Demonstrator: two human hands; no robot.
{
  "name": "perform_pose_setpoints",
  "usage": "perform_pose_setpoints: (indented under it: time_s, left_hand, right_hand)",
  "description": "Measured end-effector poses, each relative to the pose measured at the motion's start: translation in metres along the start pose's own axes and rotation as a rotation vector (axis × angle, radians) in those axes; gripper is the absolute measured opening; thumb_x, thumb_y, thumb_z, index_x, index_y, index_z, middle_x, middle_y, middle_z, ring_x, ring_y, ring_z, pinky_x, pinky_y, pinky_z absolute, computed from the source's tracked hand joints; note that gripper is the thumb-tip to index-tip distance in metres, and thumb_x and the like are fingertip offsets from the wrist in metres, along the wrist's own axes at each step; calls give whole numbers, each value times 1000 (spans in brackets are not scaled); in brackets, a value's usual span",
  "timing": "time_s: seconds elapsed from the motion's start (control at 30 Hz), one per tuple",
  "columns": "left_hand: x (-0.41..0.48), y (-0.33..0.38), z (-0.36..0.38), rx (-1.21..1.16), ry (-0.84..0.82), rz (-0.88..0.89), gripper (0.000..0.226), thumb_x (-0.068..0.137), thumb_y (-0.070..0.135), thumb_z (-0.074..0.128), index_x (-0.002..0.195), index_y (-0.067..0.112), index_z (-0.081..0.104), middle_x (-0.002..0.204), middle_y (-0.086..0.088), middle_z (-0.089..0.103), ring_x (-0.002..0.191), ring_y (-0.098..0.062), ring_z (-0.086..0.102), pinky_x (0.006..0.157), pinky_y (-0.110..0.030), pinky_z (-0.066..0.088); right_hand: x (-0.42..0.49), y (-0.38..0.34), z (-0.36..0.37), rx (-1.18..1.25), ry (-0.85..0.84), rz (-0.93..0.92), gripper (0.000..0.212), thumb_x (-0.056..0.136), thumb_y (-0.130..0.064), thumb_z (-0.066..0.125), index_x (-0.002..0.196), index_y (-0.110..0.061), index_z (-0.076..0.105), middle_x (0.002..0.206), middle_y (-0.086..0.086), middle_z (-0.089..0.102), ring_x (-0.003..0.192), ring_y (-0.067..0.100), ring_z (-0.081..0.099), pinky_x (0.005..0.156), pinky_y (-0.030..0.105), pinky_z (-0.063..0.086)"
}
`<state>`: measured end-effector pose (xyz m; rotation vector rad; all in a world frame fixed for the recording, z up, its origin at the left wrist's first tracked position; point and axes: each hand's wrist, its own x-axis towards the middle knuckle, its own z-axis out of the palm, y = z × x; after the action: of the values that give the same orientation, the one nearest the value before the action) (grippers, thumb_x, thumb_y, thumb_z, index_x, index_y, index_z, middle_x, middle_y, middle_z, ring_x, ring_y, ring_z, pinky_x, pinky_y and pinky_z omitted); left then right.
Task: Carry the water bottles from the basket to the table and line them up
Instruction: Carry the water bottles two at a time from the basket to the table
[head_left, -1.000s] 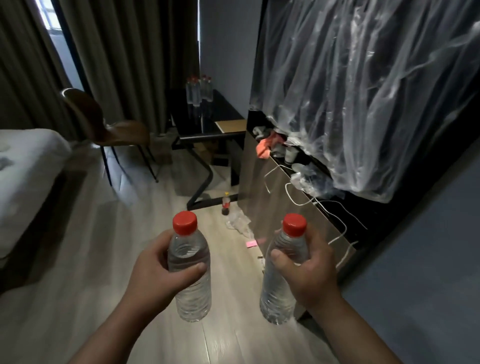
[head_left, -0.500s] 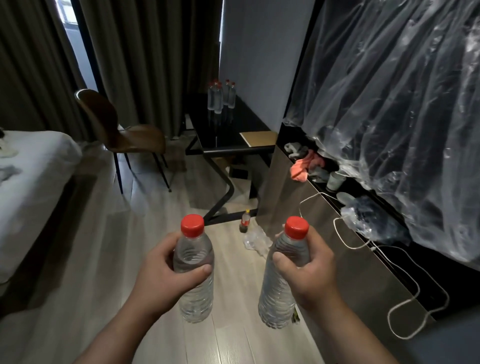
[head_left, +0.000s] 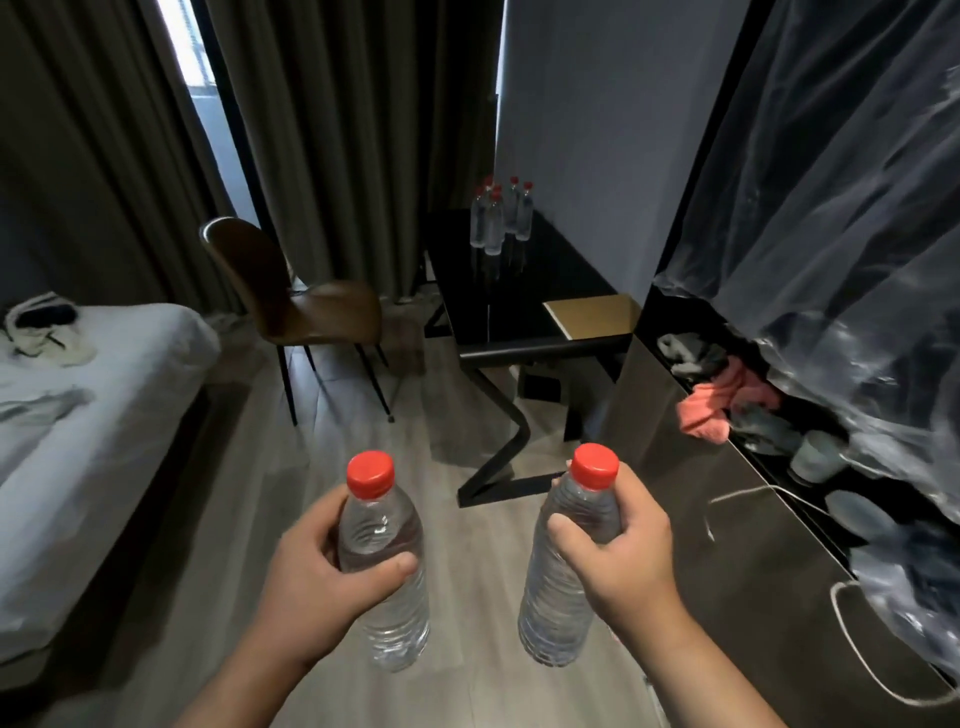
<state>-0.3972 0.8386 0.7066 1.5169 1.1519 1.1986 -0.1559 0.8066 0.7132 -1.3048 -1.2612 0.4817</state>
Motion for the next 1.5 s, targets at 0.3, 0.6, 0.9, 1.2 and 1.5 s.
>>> perform_pose_setpoints:
  time_s: [0.3,0.6,0.9,1.2,1.5]
  left_hand:
    - [120,-7,-49,-42,169,31,52,43,32,79,89,11,67,80,3,74,69,-3,66,66,-14,52]
    - [249,-45,-132,-52,232,7,48,41,34,79,86,20,71,80,4,75,69,-3,68,64,-13,53]
    - [406,-81,-208,-52,85,-21,50,41,36,80,91,34,71,85,0,76,73,-9,72,63,-16,54]
    - [537,-117,-212,-52,-3,-1,51,37,34,82,87,28,71,77,-6,75,65,-10,69,60,-19,55]
    - [678,-149,-203,24,-3,16,55,51,-9,86,93,25,74,79,-12,76,67,-10,71,62,-17,55]
  right_hand:
    - [136,25,95,29,-174,-66,28,62,-35,65,85,-20,61,80,0,64,71,17,62,66,24,49]
    - [245,31,223,50,-262,-78,26,63,-34,66,85,-23,61,79,1,65,69,16,64,65,28,51]
    - [348,40,328,57,-137,-7,27,62,-26,71,87,-20,63,83,0,68,70,13,66,66,15,51]
    - [435,85,368,-3,-50,91,17,64,-18,69,80,-18,62,77,5,65,67,16,63,63,20,51]
    - [570,159,428,78,22,135,27,57,-32,66,79,-15,63,73,8,66,65,20,64,63,27,51]
